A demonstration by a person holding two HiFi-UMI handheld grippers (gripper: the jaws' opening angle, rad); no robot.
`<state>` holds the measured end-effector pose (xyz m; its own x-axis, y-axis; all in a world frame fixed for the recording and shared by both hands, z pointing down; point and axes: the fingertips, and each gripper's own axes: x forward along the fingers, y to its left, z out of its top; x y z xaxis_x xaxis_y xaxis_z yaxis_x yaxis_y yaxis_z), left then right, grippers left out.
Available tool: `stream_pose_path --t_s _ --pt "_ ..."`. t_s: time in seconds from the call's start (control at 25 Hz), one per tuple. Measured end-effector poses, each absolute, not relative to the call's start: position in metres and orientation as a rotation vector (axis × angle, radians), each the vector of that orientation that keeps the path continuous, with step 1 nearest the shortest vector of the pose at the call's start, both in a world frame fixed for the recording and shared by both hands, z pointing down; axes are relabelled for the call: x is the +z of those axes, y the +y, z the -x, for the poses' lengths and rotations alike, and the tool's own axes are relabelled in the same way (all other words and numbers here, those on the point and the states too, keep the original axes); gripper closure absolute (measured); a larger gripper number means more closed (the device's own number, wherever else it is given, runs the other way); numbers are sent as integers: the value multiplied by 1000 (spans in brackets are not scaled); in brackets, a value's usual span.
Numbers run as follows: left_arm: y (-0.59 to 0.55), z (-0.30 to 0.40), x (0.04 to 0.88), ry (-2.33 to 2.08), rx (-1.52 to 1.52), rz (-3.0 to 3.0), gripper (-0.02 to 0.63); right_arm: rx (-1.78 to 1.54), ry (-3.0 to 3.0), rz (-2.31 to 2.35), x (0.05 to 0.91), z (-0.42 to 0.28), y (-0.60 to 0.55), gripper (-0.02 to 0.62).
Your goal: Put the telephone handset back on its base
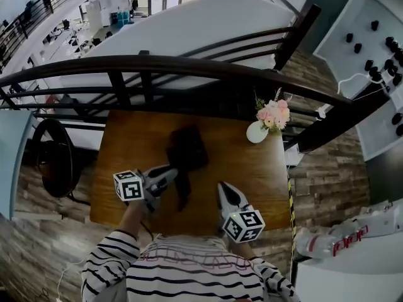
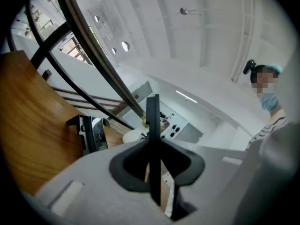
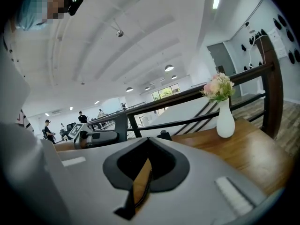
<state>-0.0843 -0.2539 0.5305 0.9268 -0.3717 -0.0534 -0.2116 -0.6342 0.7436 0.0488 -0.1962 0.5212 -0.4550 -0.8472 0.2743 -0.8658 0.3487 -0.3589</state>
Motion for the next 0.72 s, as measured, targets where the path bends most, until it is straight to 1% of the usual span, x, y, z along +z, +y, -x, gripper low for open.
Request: stream_pose_path --t_s 0.36,0.72 --pt "-319 60 576 -475 -297 -2190 541 768 -2549 -1515 539 -70 -236 595" --pt "-373 48 633 -582 -260 -2118 540 794 -2555 -1375 558 -91 -273 595"
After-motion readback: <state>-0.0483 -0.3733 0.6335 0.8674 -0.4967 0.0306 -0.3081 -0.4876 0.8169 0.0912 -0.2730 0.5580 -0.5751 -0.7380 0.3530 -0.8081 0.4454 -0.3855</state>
